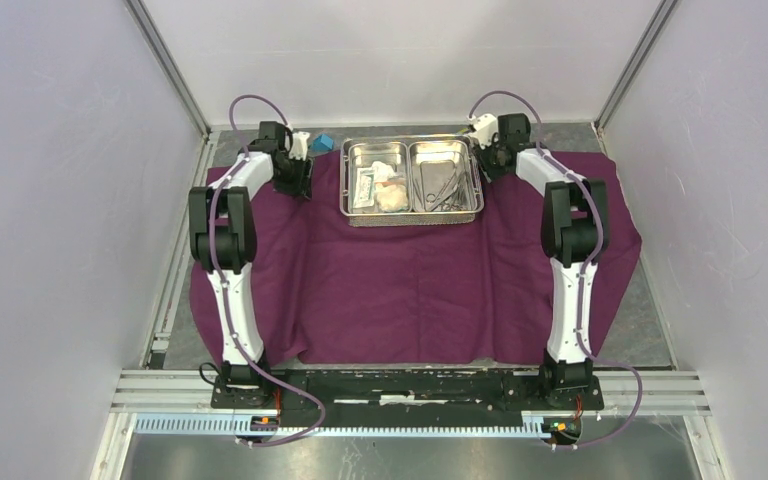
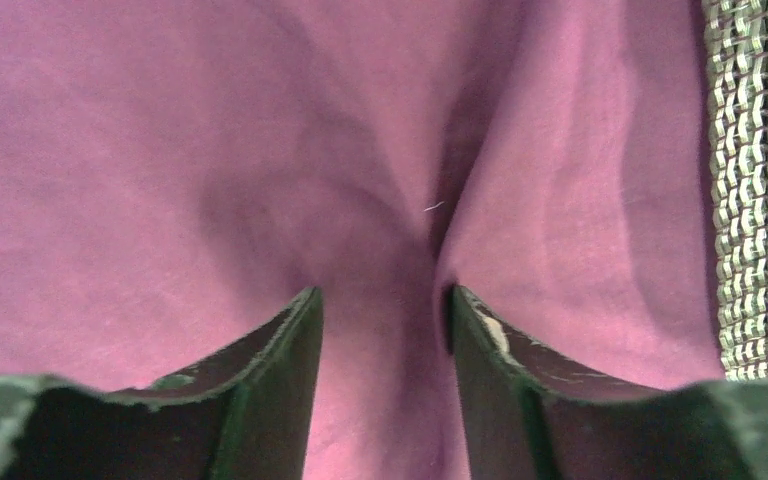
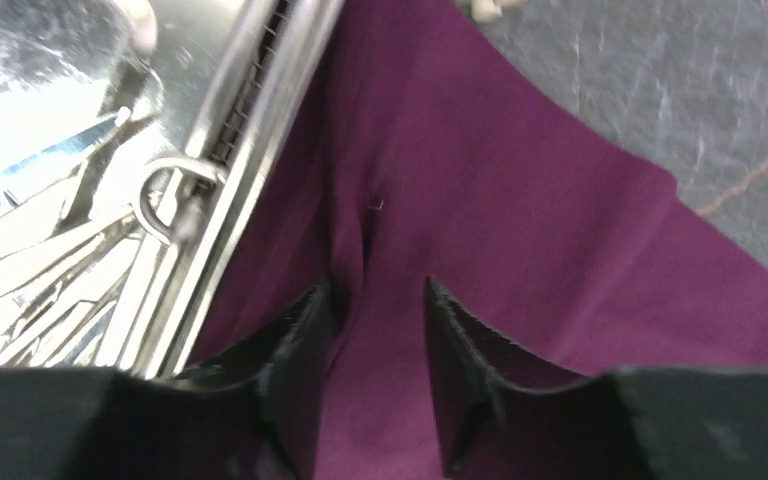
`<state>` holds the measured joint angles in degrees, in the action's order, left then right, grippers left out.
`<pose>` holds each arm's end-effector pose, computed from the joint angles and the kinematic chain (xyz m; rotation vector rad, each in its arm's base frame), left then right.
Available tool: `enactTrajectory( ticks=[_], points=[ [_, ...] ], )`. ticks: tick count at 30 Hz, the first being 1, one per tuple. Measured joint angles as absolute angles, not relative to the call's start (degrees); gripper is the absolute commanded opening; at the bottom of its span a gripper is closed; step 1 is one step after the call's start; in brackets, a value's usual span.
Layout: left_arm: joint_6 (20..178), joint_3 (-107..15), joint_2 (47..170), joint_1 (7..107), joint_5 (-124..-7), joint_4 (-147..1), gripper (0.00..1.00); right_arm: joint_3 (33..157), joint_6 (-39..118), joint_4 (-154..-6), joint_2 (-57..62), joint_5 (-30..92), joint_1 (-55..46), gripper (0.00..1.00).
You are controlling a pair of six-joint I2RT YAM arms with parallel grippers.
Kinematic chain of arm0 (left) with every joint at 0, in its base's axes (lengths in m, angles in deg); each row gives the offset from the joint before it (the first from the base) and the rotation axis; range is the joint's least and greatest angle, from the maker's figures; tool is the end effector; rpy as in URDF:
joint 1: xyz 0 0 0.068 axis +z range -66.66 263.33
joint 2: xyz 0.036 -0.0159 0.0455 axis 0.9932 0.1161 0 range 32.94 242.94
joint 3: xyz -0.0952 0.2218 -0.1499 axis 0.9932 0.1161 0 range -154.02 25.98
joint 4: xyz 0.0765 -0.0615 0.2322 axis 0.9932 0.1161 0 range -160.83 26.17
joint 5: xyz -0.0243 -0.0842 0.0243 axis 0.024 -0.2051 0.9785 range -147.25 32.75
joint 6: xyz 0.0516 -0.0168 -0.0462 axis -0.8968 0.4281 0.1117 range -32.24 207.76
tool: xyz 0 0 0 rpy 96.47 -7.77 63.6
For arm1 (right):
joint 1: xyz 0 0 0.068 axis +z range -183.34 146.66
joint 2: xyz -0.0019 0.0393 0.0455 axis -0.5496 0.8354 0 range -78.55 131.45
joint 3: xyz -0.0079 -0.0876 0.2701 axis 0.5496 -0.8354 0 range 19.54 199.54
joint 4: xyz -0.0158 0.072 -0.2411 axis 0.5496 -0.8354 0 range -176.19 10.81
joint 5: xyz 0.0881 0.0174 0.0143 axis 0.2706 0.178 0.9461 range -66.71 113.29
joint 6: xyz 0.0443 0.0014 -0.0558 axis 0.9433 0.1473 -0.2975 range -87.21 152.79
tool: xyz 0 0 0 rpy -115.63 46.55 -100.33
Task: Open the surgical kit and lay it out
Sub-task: Smooth out the surgical kit at the center of the board.
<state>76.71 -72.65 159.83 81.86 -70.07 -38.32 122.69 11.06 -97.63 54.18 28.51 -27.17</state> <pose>0.4843 -0.0254 0.1610 0.3600 2.5823 -0.2350 0.5258 0.0622 0.1537 -0.6204 2.3229 -0.0163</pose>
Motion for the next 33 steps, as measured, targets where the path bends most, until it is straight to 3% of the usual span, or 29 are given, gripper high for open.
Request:
enactTrajectory(
  ticks=[2,6,7,16,33],
  points=[
    [76.23,-72.65,159.48,82.14,-69.11,-37.95,0.69,121.30,10.82,-98.06,53.02,27.92,-27.67,0.55],
    [75.37,-72.37,157.25,82.58,-67.42,-37.27,0.98,117.30,11.25,-98.54,49.67,27.94,-29.22,0.73],
    [75.13,-72.00,156.09,82.78,-67.10,-37.29,1.00,115.74,11.32,-98.59,48.36,28.13,-29.88,0.76],
    [74.76,-70.16,148.57,88.37,-65.44,-38.80,1.00,110.06,13.00,-99.44,39.69,30.71,-40.30,0.78],
    [64.42,-76.00,160.86,90.58,-51.84,-37.99,0.99,112.23,9.79,-99.81,46.09,22.98,-44.28,0.76]
  ],
)
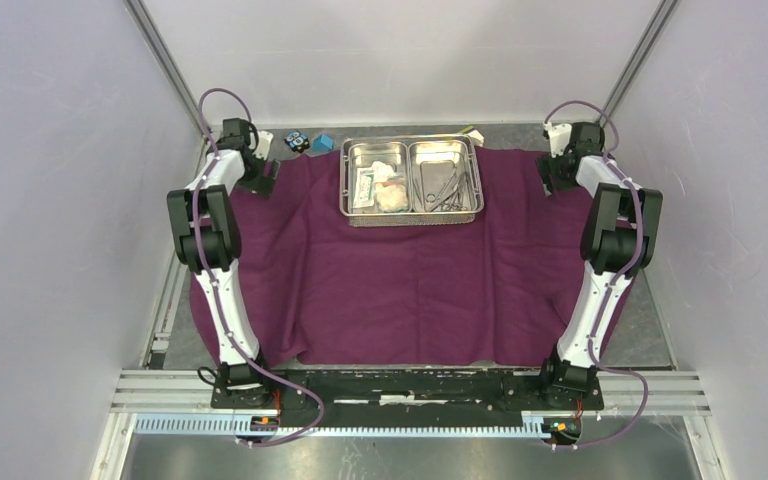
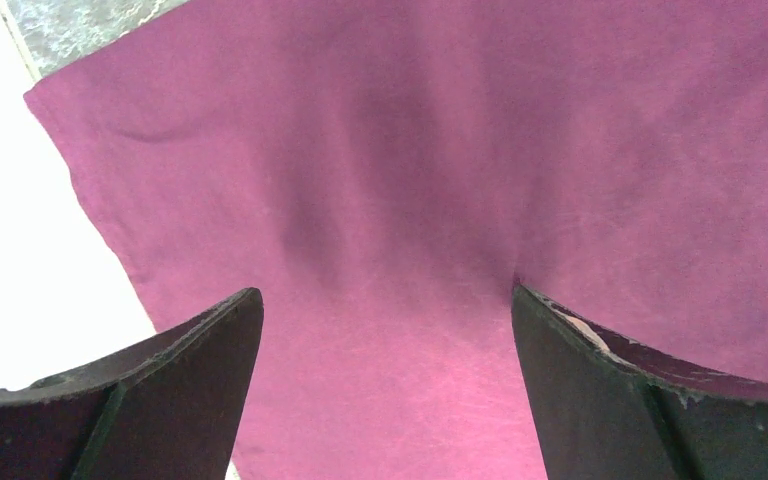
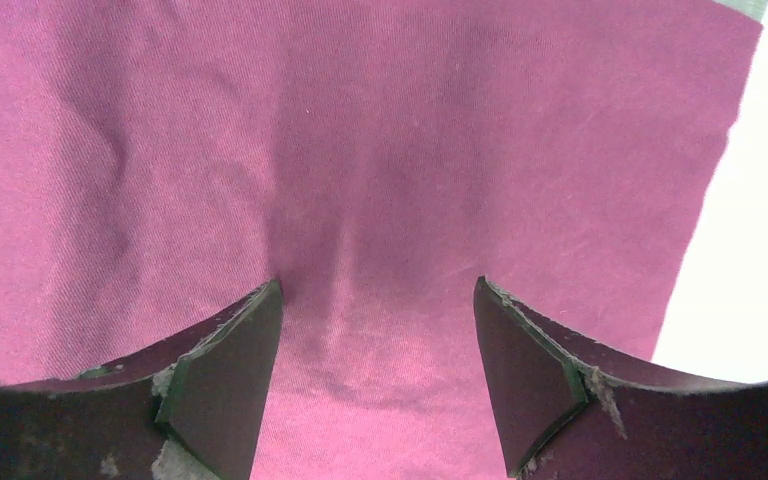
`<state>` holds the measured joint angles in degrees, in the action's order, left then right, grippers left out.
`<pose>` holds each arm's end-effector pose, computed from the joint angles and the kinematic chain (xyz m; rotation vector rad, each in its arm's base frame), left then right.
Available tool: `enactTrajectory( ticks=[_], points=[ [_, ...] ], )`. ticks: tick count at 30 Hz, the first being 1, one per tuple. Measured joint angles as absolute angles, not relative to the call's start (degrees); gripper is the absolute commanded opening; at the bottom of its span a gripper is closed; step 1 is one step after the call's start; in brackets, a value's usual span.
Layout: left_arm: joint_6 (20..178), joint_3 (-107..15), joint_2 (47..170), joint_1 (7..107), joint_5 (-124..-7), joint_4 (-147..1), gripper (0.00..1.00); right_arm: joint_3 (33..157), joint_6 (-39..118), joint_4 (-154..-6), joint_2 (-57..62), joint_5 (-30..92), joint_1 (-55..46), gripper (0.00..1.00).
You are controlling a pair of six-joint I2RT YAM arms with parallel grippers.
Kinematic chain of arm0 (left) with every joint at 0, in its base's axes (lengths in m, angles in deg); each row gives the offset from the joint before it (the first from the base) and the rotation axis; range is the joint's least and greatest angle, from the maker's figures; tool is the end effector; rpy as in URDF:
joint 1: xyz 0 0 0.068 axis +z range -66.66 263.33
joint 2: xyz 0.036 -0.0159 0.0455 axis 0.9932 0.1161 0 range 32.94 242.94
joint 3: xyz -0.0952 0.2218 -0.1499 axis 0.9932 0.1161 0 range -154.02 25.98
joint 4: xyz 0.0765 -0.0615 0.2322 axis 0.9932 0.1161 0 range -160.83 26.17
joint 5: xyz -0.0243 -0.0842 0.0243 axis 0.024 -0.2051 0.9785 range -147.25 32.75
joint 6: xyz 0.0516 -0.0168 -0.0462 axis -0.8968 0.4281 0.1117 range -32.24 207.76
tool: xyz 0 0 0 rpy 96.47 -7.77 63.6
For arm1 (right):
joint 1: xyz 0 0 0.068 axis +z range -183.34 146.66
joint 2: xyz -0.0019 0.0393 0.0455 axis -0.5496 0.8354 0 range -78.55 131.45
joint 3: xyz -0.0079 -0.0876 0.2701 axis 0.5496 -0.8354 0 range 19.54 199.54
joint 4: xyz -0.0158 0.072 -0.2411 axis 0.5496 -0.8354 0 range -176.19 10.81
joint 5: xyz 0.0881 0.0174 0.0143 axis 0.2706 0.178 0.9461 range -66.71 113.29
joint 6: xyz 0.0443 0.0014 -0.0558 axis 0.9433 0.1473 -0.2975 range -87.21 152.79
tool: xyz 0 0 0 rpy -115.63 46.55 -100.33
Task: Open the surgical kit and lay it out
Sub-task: Smooth out the surgical kit at the center of the board.
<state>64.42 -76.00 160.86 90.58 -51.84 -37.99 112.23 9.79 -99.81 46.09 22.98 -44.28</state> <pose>0.4908 0.0680 0.1688 0.3328 2.6021 0.3128 0.4794 -0.0930 0.1615 -0.2610 2.4928 -0.2544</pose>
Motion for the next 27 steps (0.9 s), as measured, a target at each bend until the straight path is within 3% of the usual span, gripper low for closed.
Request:
enactTrajectory(
  ticks=[27],
  points=[
    [50.55,-87.06,169.40,92.74,-40.65,-43.52,1.00,117.25,2.51,-100.03,49.46,15.61,-45.66,0.77]
  ],
)
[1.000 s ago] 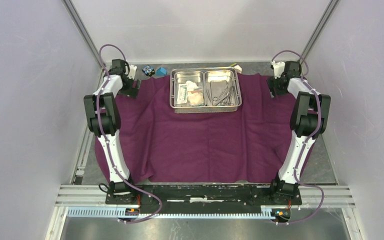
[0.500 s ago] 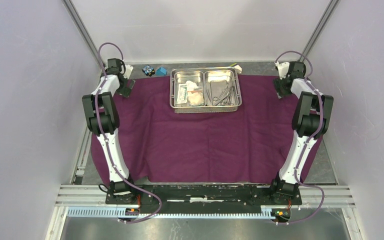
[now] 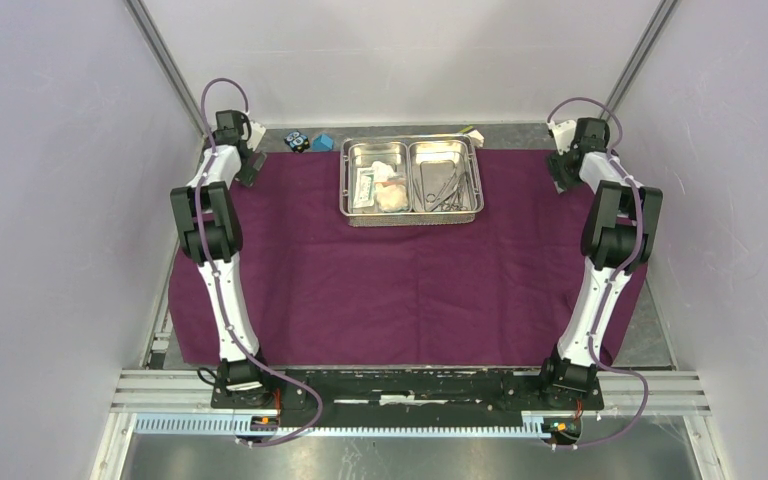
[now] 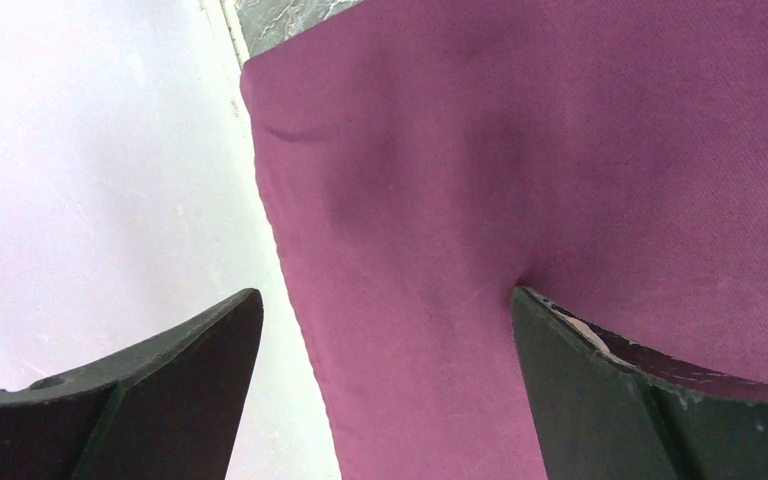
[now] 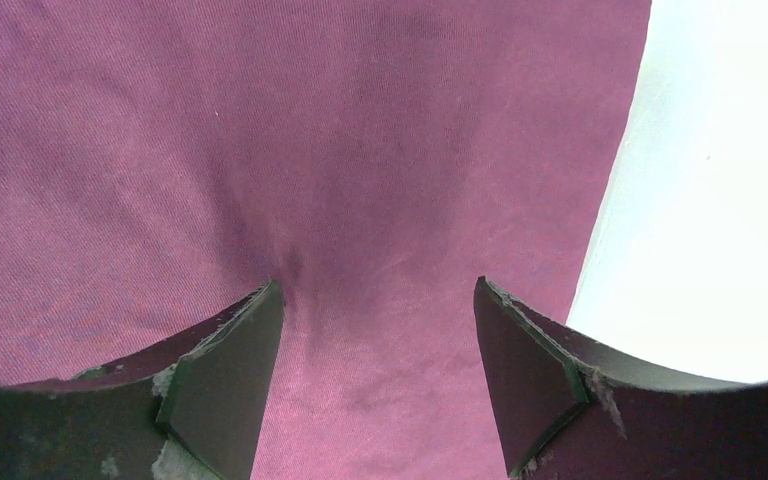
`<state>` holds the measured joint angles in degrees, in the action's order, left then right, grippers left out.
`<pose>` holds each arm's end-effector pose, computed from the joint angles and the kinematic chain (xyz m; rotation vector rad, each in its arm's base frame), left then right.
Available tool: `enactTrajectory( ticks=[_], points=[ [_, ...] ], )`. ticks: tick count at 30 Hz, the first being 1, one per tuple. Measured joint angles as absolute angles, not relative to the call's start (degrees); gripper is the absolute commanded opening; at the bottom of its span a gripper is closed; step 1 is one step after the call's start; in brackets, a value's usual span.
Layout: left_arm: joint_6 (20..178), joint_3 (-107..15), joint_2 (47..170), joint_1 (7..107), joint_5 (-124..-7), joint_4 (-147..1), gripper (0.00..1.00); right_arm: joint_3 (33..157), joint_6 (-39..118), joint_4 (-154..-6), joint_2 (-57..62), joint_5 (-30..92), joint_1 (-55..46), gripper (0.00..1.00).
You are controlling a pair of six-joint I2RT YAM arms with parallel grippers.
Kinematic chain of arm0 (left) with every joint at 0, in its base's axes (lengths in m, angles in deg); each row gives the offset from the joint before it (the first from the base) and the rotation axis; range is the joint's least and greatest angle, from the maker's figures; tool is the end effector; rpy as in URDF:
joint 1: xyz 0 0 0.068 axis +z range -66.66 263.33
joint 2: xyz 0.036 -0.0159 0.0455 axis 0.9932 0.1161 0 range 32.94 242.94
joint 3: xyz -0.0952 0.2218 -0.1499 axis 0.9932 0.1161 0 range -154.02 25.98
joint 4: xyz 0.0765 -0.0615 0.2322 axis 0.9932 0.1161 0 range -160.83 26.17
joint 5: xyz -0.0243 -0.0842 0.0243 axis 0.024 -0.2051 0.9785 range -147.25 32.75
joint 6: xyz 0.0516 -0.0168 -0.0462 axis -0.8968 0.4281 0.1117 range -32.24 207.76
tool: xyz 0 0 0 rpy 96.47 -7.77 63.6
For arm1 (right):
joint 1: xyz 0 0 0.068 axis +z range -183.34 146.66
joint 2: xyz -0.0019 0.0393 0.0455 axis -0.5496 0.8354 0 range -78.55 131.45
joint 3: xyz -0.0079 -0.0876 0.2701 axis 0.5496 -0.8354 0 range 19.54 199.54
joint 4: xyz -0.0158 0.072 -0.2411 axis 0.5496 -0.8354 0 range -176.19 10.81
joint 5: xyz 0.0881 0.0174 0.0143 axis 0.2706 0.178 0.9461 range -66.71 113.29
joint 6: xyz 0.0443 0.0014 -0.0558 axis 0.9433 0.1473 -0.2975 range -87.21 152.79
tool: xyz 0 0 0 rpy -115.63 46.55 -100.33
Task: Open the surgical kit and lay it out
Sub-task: Smooth out the surgical kit at the center of the board.
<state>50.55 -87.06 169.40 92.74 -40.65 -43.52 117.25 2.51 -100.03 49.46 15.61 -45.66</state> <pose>0.5316 0.1051 0.1641 0.4810 2.4929 0.6976 0.4924 -0.1156 0.1610 -0.3337 2.4933 -0.4796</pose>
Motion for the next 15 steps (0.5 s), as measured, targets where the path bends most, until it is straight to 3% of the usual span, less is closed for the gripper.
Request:
enactTrajectory(
  ticks=[9,15],
  points=[
    [49.80,-84.48,167.37,92.92,-40.02,-43.56,1.00,113.54,1.62,-101.10,46.02,16.73,-45.62,0.79],
    [50.57,-71.52,152.64,93.16,-45.72,-42.28,1.00,103.00,1.53,-102.30,32.19,21.16,-45.62,0.80]
  ],
)
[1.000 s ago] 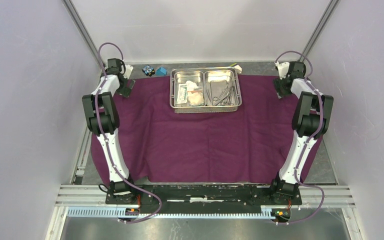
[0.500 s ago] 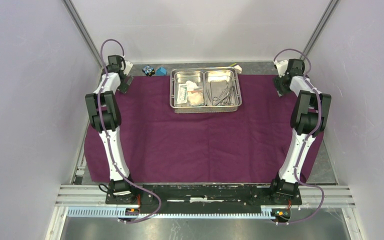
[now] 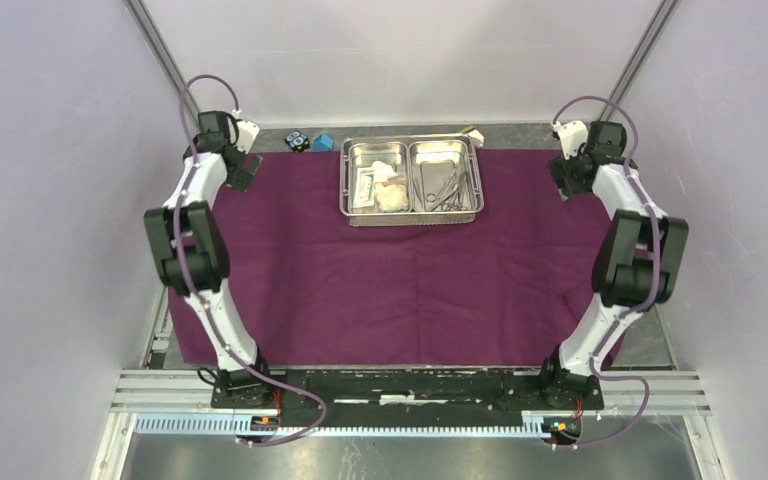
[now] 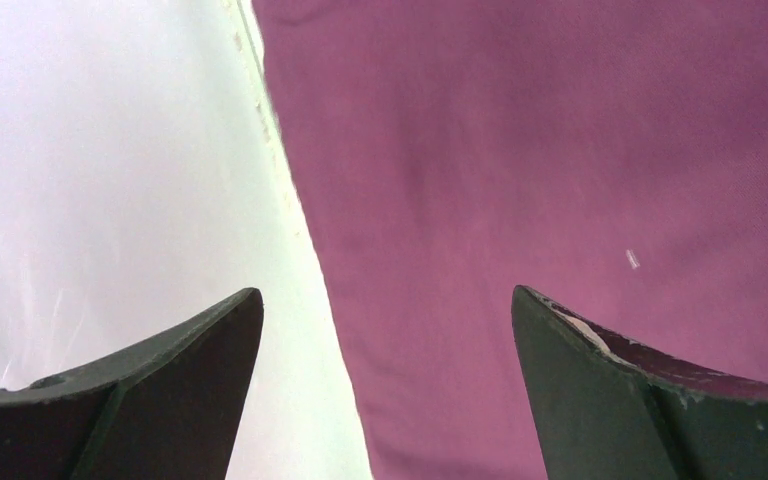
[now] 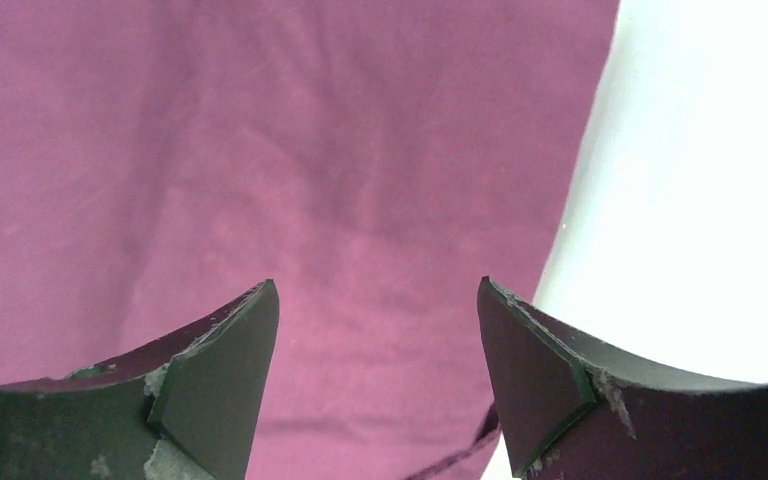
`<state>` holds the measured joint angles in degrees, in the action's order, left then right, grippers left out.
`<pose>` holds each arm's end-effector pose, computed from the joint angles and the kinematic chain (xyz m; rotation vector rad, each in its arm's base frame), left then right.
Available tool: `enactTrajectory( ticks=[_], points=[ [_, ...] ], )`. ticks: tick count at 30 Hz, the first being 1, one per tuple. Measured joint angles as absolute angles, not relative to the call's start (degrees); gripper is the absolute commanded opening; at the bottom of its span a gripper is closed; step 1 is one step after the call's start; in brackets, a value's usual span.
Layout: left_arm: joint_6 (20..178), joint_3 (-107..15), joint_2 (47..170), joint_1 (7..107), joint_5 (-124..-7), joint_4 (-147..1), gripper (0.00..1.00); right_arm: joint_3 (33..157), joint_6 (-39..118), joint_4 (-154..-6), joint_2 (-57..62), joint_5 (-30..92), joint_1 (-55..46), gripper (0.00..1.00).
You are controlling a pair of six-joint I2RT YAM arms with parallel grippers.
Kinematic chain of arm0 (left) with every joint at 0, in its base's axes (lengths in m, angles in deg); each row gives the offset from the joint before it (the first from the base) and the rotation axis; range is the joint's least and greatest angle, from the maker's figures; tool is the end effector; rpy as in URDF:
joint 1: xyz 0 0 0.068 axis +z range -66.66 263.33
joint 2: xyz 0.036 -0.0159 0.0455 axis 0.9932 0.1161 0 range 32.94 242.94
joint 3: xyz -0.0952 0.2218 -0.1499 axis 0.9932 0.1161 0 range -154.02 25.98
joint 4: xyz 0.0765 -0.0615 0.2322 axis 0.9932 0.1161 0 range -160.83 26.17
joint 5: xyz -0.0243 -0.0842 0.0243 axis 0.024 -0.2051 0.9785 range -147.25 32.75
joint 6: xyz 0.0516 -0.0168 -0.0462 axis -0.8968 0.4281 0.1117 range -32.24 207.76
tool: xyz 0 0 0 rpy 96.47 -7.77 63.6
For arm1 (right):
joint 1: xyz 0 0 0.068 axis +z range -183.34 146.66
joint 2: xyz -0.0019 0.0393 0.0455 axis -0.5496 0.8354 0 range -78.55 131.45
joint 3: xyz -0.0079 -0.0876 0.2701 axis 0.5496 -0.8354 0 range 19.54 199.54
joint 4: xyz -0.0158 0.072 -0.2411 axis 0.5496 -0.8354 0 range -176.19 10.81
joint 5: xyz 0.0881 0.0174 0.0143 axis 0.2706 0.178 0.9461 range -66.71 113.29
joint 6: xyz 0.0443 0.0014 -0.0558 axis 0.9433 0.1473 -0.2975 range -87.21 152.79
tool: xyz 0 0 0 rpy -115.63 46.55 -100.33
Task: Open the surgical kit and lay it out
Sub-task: Smooth out the surgical kit at the center of the board.
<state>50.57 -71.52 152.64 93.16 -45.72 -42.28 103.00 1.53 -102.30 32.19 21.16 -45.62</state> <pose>0.4709 0.0935 0.2178 0.5092 2.4770 0.5934 0.4279 -0.0954 0.2147 -0.3936 2.4557 -0.3752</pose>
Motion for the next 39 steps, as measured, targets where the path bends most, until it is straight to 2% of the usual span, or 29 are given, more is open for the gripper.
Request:
enactTrajectory(
  ticks=[6,11,15,19,24,32,39],
  points=[
    [48.78,-53.46,126.39,94.71,-54.14,-40.31,1.00,94.32,0.81,-102.85,16.52,27.98,-45.62,0.80],
    [43.03,-45.14,114.56,102.43,-61.39,-29.12,1.00,87.40,-0.22,-104.90,8.67,33.05,-45.55,0.80],
    [38.96,-40.04,113.34,113.81,-66.20,-17.49,0.99,82.43,-0.68,-106.48,5.09,36.05,-45.11,0.80],
    [34.26,-36.94,114.72,126.91,-71.42,-6.50,0.94,78.87,-0.72,-107.13,3.01,37.99,-44.33,0.80],
    [29.21,-33.27,115.11,138.27,-75.36,-0.59,0.87,75.79,-0.72,-106.83,1.74,39.46,-43.63,0.79],
    [24.91,-30.82,117.52,150.10,-75.88,-0.77,0.88,71.46,-0.72,-105.82,0.93,39.85,-43.52,0.80],
    [24.40,-21.55,112.20,152.24,-75.75,-7.98,0.85,69.21,-0.75,-104.44,0.91,39.89,-43.52,0.79]
  ],
)
